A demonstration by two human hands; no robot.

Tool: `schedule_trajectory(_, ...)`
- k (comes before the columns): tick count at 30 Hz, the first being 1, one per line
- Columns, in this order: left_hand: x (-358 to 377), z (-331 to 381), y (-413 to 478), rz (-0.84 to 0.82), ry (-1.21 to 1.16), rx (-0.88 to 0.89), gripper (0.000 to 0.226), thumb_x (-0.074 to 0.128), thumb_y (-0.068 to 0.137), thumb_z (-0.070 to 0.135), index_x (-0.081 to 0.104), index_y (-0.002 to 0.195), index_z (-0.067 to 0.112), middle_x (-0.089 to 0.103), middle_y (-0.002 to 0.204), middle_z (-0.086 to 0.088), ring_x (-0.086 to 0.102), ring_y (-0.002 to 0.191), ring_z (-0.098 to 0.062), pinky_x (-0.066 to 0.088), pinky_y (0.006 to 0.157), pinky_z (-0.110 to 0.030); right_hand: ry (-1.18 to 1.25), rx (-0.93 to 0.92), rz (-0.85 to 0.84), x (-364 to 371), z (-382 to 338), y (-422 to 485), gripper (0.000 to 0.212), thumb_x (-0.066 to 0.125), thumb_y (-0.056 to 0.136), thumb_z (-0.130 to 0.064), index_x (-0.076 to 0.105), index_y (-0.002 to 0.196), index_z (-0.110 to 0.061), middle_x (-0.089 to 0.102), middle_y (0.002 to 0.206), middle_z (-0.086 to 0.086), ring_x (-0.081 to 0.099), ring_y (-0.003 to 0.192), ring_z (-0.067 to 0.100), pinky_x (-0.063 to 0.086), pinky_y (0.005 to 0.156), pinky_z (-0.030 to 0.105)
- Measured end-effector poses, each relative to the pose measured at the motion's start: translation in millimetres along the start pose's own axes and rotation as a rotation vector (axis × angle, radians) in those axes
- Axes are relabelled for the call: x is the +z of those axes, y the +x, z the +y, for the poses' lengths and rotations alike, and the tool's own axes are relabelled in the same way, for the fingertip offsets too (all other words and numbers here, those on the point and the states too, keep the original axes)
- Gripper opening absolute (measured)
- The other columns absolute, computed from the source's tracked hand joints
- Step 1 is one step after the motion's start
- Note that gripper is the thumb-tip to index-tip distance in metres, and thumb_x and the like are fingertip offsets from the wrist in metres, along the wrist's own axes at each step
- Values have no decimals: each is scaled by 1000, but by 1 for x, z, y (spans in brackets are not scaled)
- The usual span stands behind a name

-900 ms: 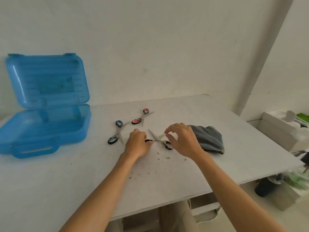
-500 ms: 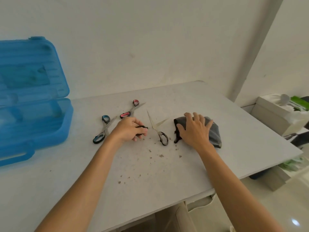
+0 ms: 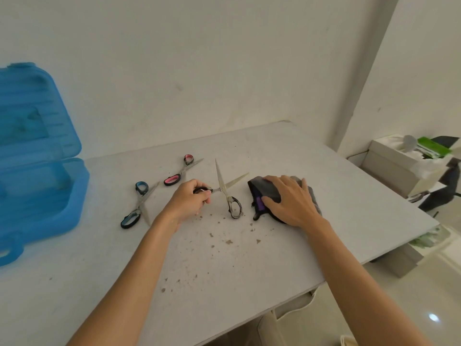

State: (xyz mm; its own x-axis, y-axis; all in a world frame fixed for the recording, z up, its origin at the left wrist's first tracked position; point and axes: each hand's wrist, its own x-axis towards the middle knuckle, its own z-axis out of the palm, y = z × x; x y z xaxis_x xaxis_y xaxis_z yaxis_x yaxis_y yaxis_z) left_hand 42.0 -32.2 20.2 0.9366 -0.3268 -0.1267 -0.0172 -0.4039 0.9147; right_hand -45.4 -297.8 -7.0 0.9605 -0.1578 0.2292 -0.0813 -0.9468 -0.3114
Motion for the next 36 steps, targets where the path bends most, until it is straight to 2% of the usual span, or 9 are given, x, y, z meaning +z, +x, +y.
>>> schedule_trajectory(4, 0, -5, 1, 50, -71, 10, 8, 59, 100, 12, 64, 105, 13, 70, 78, -1, 45, 59, -14, 39, 55, -27, 130, 15, 64, -3, -1, 0, 48, 59, 95, -17, 44, 141, -19, 64, 115, 6, 55, 102, 25, 35, 89, 32)
schedule_trajectory(7, 1, -9, -1, 82, -91, 23, 6, 60, 99, 12, 65, 101, 14, 73, 78, -2, 43, 54, -12, 38, 53, -25, 107, -33, 116, 1, -2, -1, 32, 57, 101, -16, 49, 132, -16, 59, 99, 2, 50, 85, 24, 33, 75, 35)
schedule_trajectory(10, 3, -15, -3, 117, -74, 34, 6, 60, 98, 13, 65, 98, 15, 68, 73, -1, 43, 54, -13, 36, 51, -25, 74, -53, 160, 5, 0, 2, 28, 53, 105, -22, 55, 133, -19, 60, 95, 2, 58, 82, 29, 45, 67, 39)
schedule_trajectory(16, -2, -22, -7, 77, -64, 34, 8, 60, 99, 18, 67, 99, 14, 66, 73, -1, 49, 59, -11, 39, 56, -24, 243, 74, 339, -3, 1, 3, 27, 67, 97, -31, 69, 124, -29, 69, 97, -3, 64, 85, 23, 49, 70, 35)
schedule_trajectory(20, -6, -26, -9, 47, -66, 46, 8, 61, 100, 21, 68, 98, 17, 66, 72, 1, 50, 59, -10, 40, 57, -26, 447, -60, 464, -23, -17, 9, 25, 81, 88, -28, 78, 111, -21, 70, 107, -6, 67, 91, 14, 56, 78, 37)
schedule_trajectory(23, -2, -29, -10, 76, -11, 106, 13, 61, 101, 28, 68, 95, 18, 65, 69, 6, 52, 58, -5, 43, 62, -25, 346, -322, 416, -25, -35, 16, 21, 80, 88, -21, 80, 108, -17, 69, 114, -5, 69, 89, 15, 59, 71, 38)
schedule_trajectory(28, 4, -32, -10, 52, 65, 186, 13, 61, 101, 31, 66, 94, 21, 67, 75, -1, 57, 65, -8, 50, 67, -30, 31, -664, 175, 0, -56, 22, 24, 64, 96, -35, 79, 112, -27, 68, 107, -1, 66, 80, 17, 55, 58, 34)
schedule_trajectory(32, 6, -32, -10, 49, 117, 214, 9, 60, 102, 30, 65, 98, 23, 67, 81, 2, 60, 71, -12, 48, 66, -25, -46, -655, 180, 17, -53, 30, 21, 63, 97, -35, 79, 109, -27, 66, 103, 0, 64, 77, 20, 51, 53, 33)
schedule_trajectory(36, 5, -33, -9, 40, 98, 217, 8, 60, 101, 31, 64, 98, 25, 69, 84, -5, 60, 71, -17, 52, 70, -37, -23, -549, 233, 17, -59, 39, 14, 71, 94, -28, 80, 105, -25, 67, 100, 1, 65, 71, 18, 42, 50, 25)
